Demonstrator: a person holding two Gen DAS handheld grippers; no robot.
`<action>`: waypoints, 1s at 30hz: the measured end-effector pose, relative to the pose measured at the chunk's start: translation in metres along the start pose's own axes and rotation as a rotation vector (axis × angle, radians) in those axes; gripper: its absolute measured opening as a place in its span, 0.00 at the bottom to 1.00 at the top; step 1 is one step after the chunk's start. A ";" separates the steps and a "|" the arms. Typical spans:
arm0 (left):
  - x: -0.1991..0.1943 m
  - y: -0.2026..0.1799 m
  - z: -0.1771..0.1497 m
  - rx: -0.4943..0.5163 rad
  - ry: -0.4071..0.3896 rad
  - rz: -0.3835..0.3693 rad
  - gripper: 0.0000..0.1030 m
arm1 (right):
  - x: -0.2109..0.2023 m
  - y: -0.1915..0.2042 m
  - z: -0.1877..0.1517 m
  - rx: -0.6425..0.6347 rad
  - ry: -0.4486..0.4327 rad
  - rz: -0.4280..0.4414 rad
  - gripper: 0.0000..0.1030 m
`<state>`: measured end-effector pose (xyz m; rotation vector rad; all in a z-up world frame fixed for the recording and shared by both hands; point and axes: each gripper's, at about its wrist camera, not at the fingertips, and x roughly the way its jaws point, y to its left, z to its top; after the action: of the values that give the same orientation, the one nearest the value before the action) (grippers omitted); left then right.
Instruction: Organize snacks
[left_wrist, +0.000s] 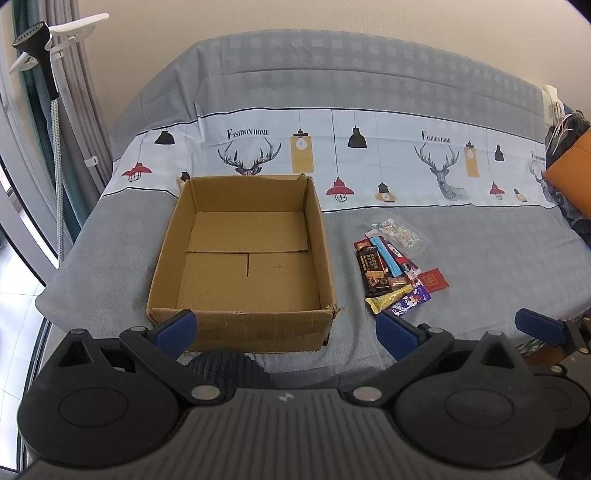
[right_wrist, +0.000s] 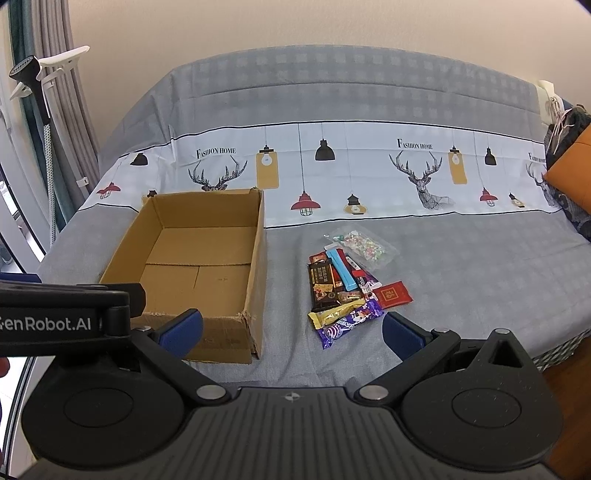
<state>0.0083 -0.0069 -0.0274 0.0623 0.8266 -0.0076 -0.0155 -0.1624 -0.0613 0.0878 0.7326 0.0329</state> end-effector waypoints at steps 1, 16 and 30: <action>0.000 0.000 -0.001 0.002 -0.002 0.000 1.00 | 0.000 0.000 -0.001 0.000 -0.001 0.000 1.00; 0.000 0.001 -0.001 0.002 0.004 -0.007 1.00 | 0.002 0.003 -0.003 0.005 0.009 0.002 1.00; 0.004 -0.001 -0.003 0.006 0.006 -0.006 1.00 | 0.003 0.000 -0.005 0.005 0.011 0.001 1.00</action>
<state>0.0092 -0.0077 -0.0324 0.0653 0.8332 -0.0154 -0.0168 -0.1619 -0.0669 0.0926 0.7435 0.0329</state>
